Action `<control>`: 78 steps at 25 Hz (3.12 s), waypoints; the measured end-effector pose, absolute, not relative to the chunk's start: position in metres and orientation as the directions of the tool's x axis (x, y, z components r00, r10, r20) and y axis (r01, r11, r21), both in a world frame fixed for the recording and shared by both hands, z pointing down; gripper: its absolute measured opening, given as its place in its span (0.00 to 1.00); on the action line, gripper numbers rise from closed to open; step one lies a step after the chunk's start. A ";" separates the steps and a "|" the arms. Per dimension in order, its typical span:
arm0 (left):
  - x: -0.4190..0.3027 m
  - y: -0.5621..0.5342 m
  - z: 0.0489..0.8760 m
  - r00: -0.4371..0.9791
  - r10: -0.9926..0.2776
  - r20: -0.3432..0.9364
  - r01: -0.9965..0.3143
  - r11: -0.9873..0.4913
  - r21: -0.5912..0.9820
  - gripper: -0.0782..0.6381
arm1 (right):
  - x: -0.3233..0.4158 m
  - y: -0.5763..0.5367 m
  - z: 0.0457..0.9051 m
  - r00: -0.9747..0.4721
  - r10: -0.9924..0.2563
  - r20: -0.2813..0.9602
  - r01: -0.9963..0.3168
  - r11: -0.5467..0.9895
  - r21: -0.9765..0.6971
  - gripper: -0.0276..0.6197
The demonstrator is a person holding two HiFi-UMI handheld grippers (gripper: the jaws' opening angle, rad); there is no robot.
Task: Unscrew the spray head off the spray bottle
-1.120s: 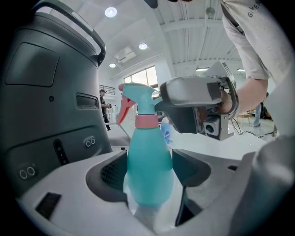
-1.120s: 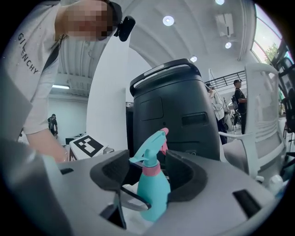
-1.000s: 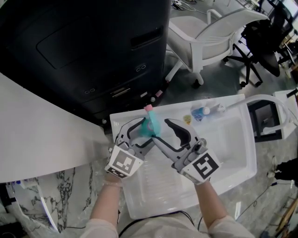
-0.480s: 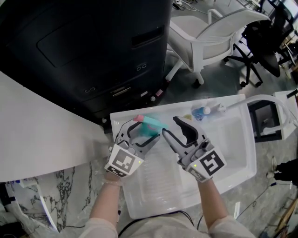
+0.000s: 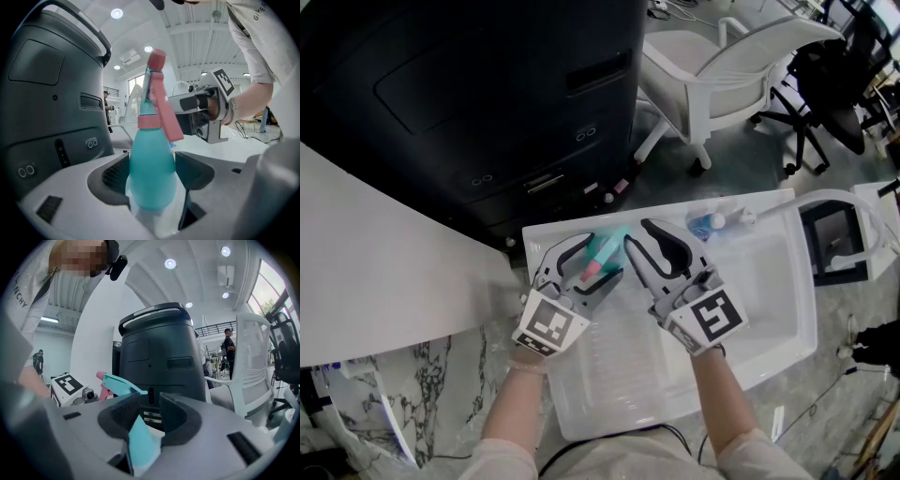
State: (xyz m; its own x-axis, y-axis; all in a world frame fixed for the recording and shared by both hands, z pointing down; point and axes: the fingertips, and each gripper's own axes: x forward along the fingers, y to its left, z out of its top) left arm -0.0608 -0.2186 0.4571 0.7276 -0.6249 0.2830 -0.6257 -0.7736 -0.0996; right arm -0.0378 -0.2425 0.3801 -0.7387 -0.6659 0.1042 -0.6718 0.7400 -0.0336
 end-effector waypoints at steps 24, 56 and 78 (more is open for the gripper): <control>-0.061 -0.220 0.457 0.711 -0.647 0.275 -0.651 -0.754 -0.090 0.54 | -0.071 -0.201 0.396 -0.751 -0.634 0.185 -0.656 0.747 -0.105 0.61; -0.062 -0.223 0.458 0.704 -0.660 0.262 -0.669 -0.740 -0.064 0.54 | -0.005 -0.230 0.380 -0.618 -0.783 0.075 -0.784 0.605 -0.139 0.28; -0.061 -0.225 0.458 0.695 -0.671 0.258 -0.681 -0.729 -0.064 0.54 | -0.074 -0.234 0.394 -0.620 -0.756 0.209 -0.783 0.613 -0.105 0.37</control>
